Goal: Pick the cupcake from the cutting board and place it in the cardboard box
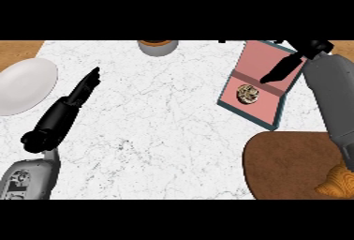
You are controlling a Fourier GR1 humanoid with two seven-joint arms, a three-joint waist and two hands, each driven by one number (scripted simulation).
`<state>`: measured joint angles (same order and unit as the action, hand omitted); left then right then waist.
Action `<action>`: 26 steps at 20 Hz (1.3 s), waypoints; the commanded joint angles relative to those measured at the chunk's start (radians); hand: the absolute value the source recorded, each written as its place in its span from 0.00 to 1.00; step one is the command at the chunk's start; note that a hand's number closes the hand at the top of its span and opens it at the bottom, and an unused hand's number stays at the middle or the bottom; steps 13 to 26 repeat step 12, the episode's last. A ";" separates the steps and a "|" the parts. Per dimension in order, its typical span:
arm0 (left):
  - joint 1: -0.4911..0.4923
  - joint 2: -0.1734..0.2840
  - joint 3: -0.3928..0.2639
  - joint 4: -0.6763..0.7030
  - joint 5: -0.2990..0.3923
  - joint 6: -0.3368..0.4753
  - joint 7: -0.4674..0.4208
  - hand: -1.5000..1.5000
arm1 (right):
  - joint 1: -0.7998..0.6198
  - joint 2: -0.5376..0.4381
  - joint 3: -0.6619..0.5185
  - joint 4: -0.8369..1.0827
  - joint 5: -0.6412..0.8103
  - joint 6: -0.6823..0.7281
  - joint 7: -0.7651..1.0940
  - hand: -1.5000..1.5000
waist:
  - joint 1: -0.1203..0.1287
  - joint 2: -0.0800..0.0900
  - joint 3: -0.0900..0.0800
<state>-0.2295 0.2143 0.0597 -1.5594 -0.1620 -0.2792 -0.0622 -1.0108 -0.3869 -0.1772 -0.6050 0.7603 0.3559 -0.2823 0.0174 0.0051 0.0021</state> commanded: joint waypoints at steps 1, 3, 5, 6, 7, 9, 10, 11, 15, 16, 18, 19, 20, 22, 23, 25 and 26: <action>-0.015 0.005 0.007 0.003 0.004 -0.002 0.003 0.50 | -0.027 0.053 -0.235 0.018 -0.239 -0.015 -0.045 0.00 | -0.008 0.002 0.004; -0.022 -0.014 -0.002 0.008 -0.003 0.014 0.019 0.50 | -0.036 0.065 -0.332 0.054 -0.329 -0.012 0.007 0.00 | -0.014 0.002 0.002; 0.013 0.007 0.013 -0.008 0.012 -0.006 0.018 0.50 | -0.026 0.026 -0.412 0.091 -0.393 -0.008 0.045 0.00 | -0.005 0.000 0.001; -0.027 -0.007 0.000 0.020 0.002 0.001 0.008 0.50 | -0.028 0.018 -0.427 0.122 -0.402 -0.019 0.048 0.00 | -0.005 0.009 0.000; 0.024 -0.006 -0.008 -0.013 -0.009 0.003 -0.008 0.50 | -0.048 -0.009 -0.450 0.127 -0.423 -0.015 0.082 0.00 | 0.003 0.002 -0.001; 0.035 -0.022 -0.022 -0.012 -0.007 0.001 -0.030 0.50 | -0.064 -0.051 -0.481 0.190 -0.439 -0.033 0.067 0.00 | 0.021 0.011 -0.001; 0.002 0.011 0.001 0.011 -0.002 -0.017 -0.013 0.50 | -0.073 -0.068 -0.490 0.191 -0.454 -0.026 0.078 0.00 | 0.010 0.007 -0.001; 0.007 -0.006 -0.007 -0.007 -0.004 -0.006 -0.020 0.50 | -0.073 -0.070 -0.491 0.216 -0.451 -0.054 0.066 0.00 | 0.015 0.008 -0.001; 0.009 -0.007 -0.005 -0.005 0.004 -0.010 -0.014 0.50 | -0.029 -0.127 -0.505 0.225 -0.457 -0.024 0.007 0.00 | 0.017 0.011 0.000; 0.009 -0.007 -0.005 -0.005 0.004 -0.010 -0.014 0.50 | -0.029 -0.127 -0.505 0.225 -0.457 -0.024 0.007 0.00 | 0.017 0.011 0.000; 0.009 -0.007 -0.005 -0.005 0.004 -0.010 -0.014 0.50 | -0.029 -0.127 -0.505 0.225 -0.457 -0.024 0.007 0.00 | 0.017 0.011 0.000; 0.009 -0.007 -0.005 -0.005 0.004 -0.010 -0.014 0.50 | -0.029 -0.127 -0.505 0.225 -0.457 -0.024 0.007 0.00 | 0.017 0.011 0.000; 0.009 -0.007 -0.005 -0.005 0.004 -0.010 -0.014 0.50 | -0.029 -0.127 -0.505 0.225 -0.457 -0.024 0.007 0.00 | 0.017 0.011 0.000; 0.009 -0.007 -0.005 -0.005 0.004 -0.010 -0.014 0.50 | -0.029 -0.127 -0.505 0.225 -0.457 -0.024 0.007 0.00 | 0.017 0.011 0.000; 0.009 -0.007 -0.005 -0.005 0.004 -0.010 -0.014 0.50 | -0.029 -0.127 -0.505 0.225 -0.457 -0.024 0.007 0.00 | 0.017 0.011 0.000; 0.009 -0.007 -0.005 -0.005 0.004 -0.010 -0.014 0.50 | -0.029 -0.127 -0.505 0.225 -0.457 -0.024 0.007 0.00 | 0.017 0.011 0.000; 0.009 -0.007 -0.005 -0.005 0.004 -0.010 -0.014 0.50 | -0.029 -0.127 -0.505 0.225 -0.457 -0.024 0.007 0.00 | 0.017 0.011 0.000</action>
